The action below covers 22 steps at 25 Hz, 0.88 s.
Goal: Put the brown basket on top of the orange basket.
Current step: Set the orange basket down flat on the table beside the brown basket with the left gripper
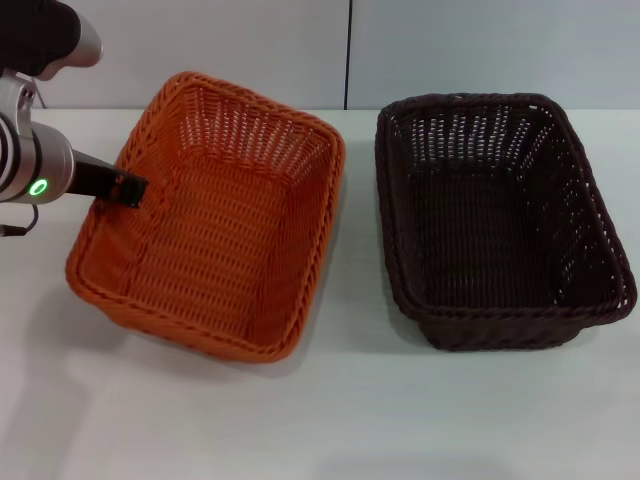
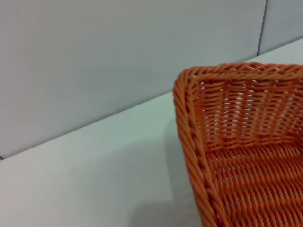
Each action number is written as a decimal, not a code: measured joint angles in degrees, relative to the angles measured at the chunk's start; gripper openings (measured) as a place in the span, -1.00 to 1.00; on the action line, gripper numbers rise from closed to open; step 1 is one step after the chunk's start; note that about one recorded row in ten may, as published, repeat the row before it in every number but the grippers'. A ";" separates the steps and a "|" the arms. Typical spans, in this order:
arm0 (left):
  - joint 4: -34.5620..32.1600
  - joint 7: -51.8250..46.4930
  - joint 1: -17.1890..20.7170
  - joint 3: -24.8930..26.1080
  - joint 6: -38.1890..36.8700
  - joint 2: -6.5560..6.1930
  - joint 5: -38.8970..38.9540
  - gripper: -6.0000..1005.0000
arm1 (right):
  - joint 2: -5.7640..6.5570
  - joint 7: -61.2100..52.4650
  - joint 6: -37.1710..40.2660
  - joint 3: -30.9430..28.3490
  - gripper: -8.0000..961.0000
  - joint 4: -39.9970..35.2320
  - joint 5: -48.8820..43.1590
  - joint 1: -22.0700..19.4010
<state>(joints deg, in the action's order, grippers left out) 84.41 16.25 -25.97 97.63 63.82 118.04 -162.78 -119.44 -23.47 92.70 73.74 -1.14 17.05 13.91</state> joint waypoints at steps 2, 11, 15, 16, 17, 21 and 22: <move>0.25 0.12 0.02 0.00 0.09 -0.01 0.00 -0.53 | 0.00 0.00 0.01 0.00 0.73 0.00 0.00 -0.03; 7.70 8.50 0.78 0.04 2.80 -0.11 -0.08 -0.58 | 0.09 0.00 0.11 0.00 0.73 0.00 0.00 -0.10; 11.98 11.65 1.32 0.54 4.29 -0.15 -0.11 -0.60 | 0.09 0.00 0.11 0.00 0.73 -0.02 0.00 -0.14; 12.87 12.50 1.25 0.76 5.01 -0.16 -0.14 -0.61 | 0.09 0.00 0.11 0.00 0.73 -0.02 0.00 -0.14; 13.29 13.05 1.16 0.86 5.45 -0.17 -0.14 -0.61 | 0.09 0.00 0.11 0.00 0.73 -0.03 0.00 -0.15; 16.78 16.78 0.54 1.78 8.87 -0.18 0.06 -0.63 | 0.00 -0.05 0.19 0.00 0.73 -0.04 0.00 -0.15; 17.73 17.57 0.45 2.04 9.60 -0.18 0.13 -0.63 | -0.03 -0.14 0.20 0.00 0.73 -0.05 0.00 -0.15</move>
<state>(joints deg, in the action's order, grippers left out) 102.14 33.82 -25.52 99.67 73.42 117.86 -162.65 -119.47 -23.61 92.90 73.74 -1.19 17.05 13.77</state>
